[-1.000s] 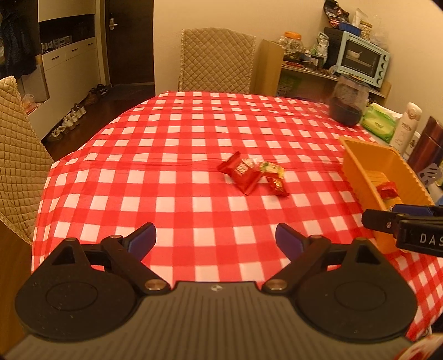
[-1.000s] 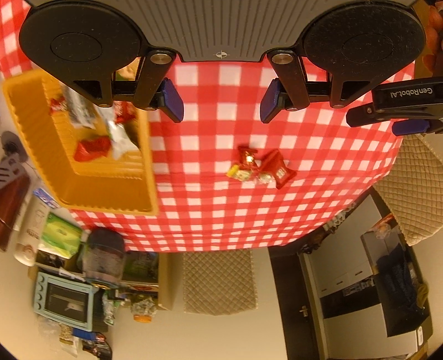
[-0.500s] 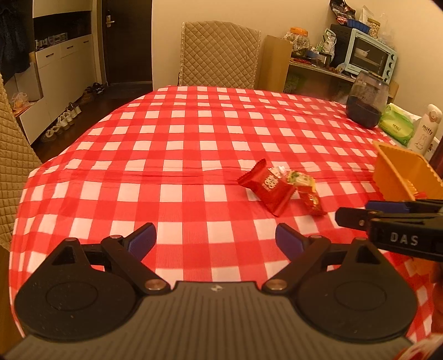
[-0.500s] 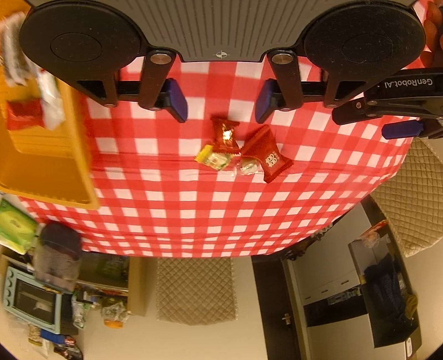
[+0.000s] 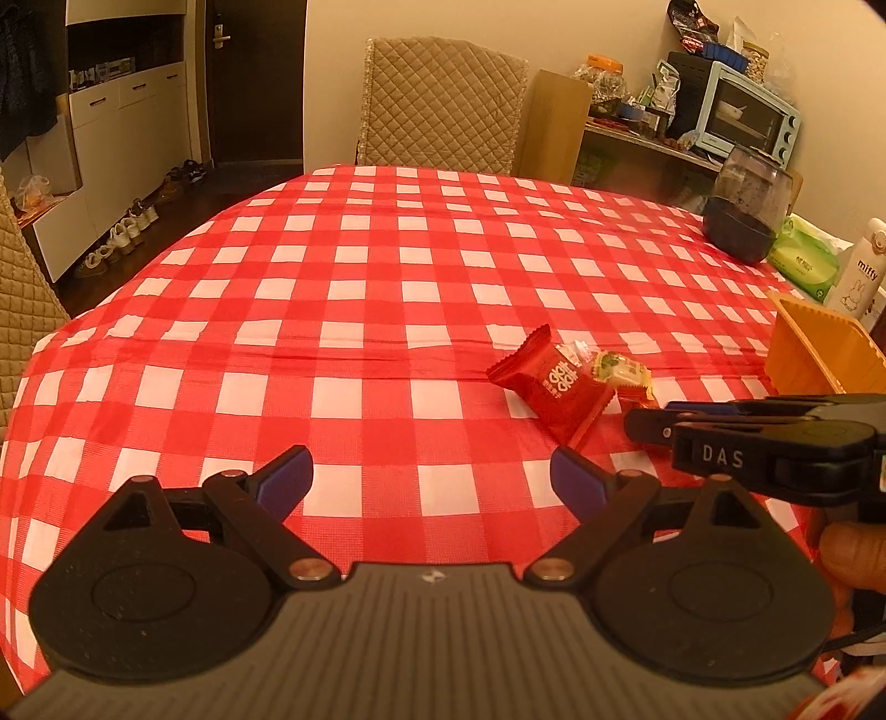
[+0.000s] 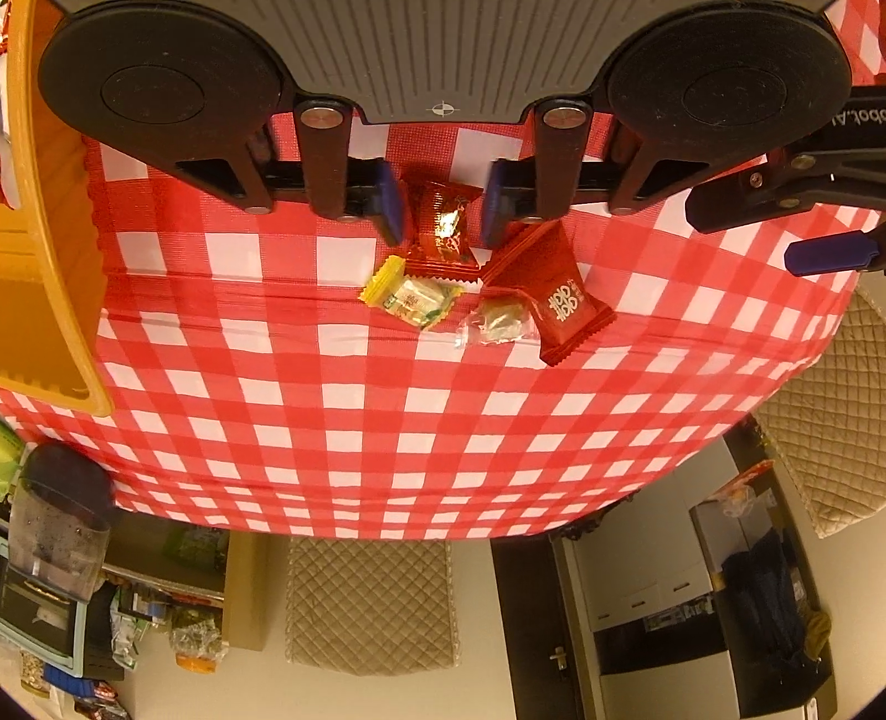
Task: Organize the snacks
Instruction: 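Grasp the red candy with white print with the left gripper, then carry both held candies over the orange tray with both grippers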
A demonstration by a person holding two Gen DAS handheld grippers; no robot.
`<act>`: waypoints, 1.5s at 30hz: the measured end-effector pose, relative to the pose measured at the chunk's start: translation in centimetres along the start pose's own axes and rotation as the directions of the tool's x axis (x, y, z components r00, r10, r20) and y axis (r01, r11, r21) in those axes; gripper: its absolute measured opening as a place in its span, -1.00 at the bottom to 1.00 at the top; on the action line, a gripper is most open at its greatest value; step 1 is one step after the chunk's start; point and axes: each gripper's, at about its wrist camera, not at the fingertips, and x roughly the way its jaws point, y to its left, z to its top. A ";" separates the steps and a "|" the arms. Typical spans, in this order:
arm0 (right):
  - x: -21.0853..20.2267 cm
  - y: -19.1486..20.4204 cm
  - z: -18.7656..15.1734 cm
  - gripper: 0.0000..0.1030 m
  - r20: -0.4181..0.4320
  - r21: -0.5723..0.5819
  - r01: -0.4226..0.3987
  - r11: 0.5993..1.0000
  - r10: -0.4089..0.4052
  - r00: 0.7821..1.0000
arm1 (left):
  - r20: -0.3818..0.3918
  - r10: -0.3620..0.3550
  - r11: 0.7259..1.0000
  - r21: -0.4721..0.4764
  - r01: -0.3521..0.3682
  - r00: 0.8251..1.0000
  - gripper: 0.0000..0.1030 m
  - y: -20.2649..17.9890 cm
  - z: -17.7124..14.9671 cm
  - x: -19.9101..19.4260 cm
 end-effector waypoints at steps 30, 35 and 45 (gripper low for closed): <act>-5.3 -3.0 -0.7 -0.63 0.059 0.075 0.059 0.995 -0.064 0.996 | -0.011 -0.091 0.986 -0.142 0.088 0.996 -0.50 -4.5 2.8 7.1; -5.4 -2.6 -1.1 -0.63 0.047 0.060 0.055 0.997 -0.058 0.997 | -0.063 -0.087 0.996 -0.029 0.086 0.994 -0.54 -5.0 1.5 4.8; -5.1 -1.0 -3.9 -0.63 -0.039 0.008 0.058 0.998 -0.058 0.998 | -0.089 -0.073 0.990 0.118 0.083 0.993 -0.50 -5.7 -2.8 0.7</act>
